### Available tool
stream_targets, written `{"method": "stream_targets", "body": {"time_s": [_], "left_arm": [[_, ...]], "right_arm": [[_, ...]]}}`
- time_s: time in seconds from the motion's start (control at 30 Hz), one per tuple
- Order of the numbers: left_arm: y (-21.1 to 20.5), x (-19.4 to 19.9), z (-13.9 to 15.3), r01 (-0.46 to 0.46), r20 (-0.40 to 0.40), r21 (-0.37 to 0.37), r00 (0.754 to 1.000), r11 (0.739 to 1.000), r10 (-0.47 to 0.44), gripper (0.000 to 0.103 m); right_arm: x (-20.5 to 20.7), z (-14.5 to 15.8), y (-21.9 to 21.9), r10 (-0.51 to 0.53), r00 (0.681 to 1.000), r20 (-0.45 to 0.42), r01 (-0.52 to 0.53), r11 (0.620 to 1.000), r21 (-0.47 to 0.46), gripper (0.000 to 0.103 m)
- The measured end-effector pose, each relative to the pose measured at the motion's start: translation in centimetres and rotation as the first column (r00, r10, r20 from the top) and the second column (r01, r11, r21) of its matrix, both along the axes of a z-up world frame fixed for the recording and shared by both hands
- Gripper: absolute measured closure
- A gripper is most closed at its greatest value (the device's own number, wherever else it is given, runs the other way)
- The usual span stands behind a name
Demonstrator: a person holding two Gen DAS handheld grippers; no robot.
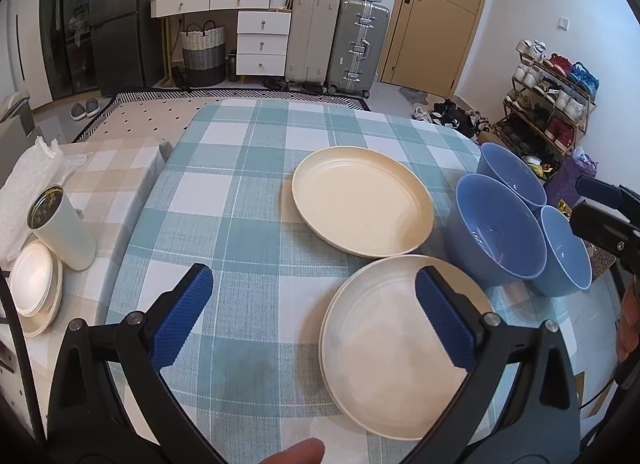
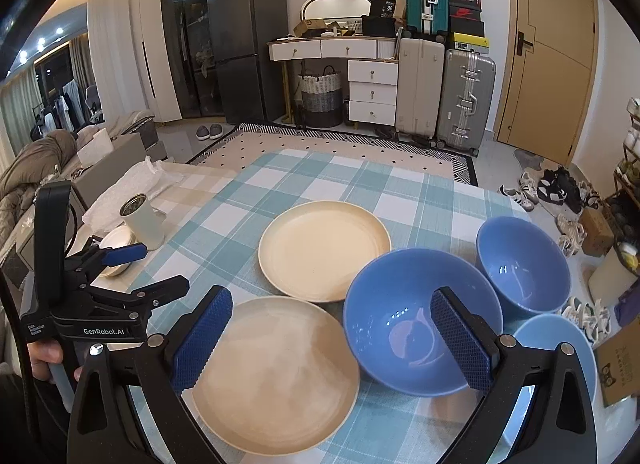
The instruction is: Organize plates and bowls
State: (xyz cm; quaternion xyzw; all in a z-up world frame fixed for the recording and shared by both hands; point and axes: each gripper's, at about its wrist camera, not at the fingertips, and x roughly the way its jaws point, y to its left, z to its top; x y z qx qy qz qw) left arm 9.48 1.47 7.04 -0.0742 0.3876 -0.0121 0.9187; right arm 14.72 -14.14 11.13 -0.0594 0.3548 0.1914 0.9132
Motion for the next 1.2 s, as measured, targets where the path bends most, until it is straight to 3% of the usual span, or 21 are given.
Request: {"method": "stream_targets", "body": {"time_s": [0.27,0.6,1.2], "left_arm": [[0.9,2.8,-0.8,-0.023,-0.027,0.008,0.999,1.0,0.023,0.002],[1.5,6.6,-2.6,-0.034,-0.08,0.01,0.996,0.999,0.034,0.002],[1.3,12.3,-6.0,-0.041,-0.153,-0.008,0.987,0.999,0.039,0.002]], "right_arm": [[3.4,0.1,1.4,0.022,1.0,-0.022,-0.022,0.999,-0.025,0.002],[9.0,-1.9,3.1,0.041,0.993,-0.108,-0.044,0.998,-0.032,0.002],[16.9,-5.1,2.1,0.003,0.979,-0.203,-0.019,0.997,-0.077,0.002]]}}
